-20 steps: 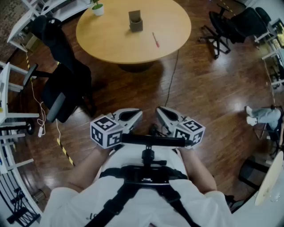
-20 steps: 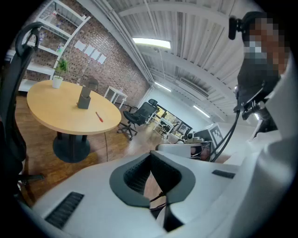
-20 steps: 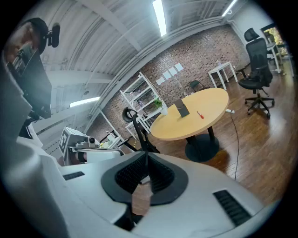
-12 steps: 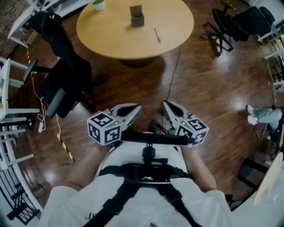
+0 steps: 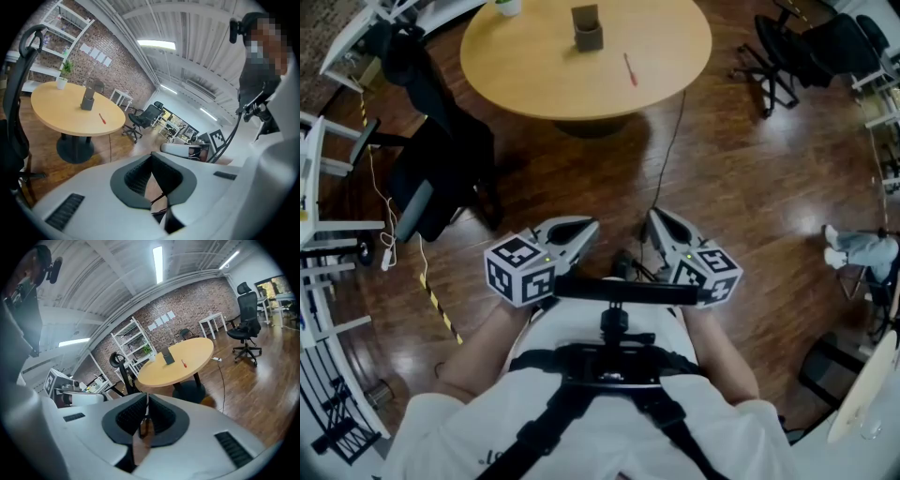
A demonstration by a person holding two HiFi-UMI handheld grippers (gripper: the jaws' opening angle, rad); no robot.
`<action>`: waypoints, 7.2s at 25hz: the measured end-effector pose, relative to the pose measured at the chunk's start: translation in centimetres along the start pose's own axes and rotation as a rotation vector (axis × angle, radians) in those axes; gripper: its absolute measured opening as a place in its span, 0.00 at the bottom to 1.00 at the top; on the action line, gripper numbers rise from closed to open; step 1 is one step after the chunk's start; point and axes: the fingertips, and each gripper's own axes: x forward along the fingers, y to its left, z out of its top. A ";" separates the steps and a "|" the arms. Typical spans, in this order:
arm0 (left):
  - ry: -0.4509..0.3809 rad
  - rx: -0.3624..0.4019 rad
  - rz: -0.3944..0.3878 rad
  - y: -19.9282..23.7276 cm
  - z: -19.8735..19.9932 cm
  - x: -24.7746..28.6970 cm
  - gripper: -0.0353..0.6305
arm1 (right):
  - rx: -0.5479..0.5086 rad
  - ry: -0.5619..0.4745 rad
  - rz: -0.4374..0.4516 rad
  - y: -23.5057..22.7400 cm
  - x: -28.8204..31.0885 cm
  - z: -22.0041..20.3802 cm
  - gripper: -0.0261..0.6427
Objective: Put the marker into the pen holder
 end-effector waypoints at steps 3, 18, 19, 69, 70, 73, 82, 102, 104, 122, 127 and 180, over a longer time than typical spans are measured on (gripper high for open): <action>-0.021 -0.006 0.019 -0.1 0.4 0.6 0.05 | -0.002 0.006 0.001 -0.8 -0.4 0.3 0.07; -0.069 -0.041 0.071 -1.3 2.2 4.6 0.05 | 0.030 0.008 0.020 -5.8 -1.8 1.2 0.07; -0.070 -0.040 0.075 -1.3 2.3 4.8 0.05 | 0.032 0.010 0.024 -6.0 -1.8 1.3 0.07; -0.088 -0.083 -0.013 24.7 19.0 0.7 0.05 | -0.049 0.072 -0.229 -6.6 24.5 16.9 0.07; -0.090 -0.084 -0.009 24.8 19.2 0.8 0.05 | -0.056 0.076 -0.234 -7.0 24.7 17.1 0.07; -0.105 -0.083 0.015 25.4 20.1 0.8 0.05 | -0.080 0.096 -0.254 -8.9 25.8 17.6 0.07; -0.168 -0.107 0.112 26.8 22.6 2.1 0.05 | -0.149 0.214 -0.250 -15.3 29.8 18.9 0.07; -0.198 -0.178 0.250 27.2 23.7 5.0 0.05 | -0.406 0.572 -0.264 -26.0 41.6 19.0 0.17; -0.203 -0.192 0.277 27.1 23.7 4.9 0.05 | -0.404 0.608 -0.272 -26.8 42.6 18.8 0.17; -0.217 -0.213 0.353 26.9 21.9 3.9 0.05 | -0.362 0.910 -0.278 -28.8 47.1 17.4 0.16; -0.214 -0.212 0.362 27.0 21.6 3.6 0.05 | -0.399 0.963 -0.297 -28.9 47.1 17.1 0.14; -0.299 -0.273 0.492 28.6 22.6 -0.1 0.05 | -0.430 -0.082 -0.045 -13.0 53.0 36.3 0.10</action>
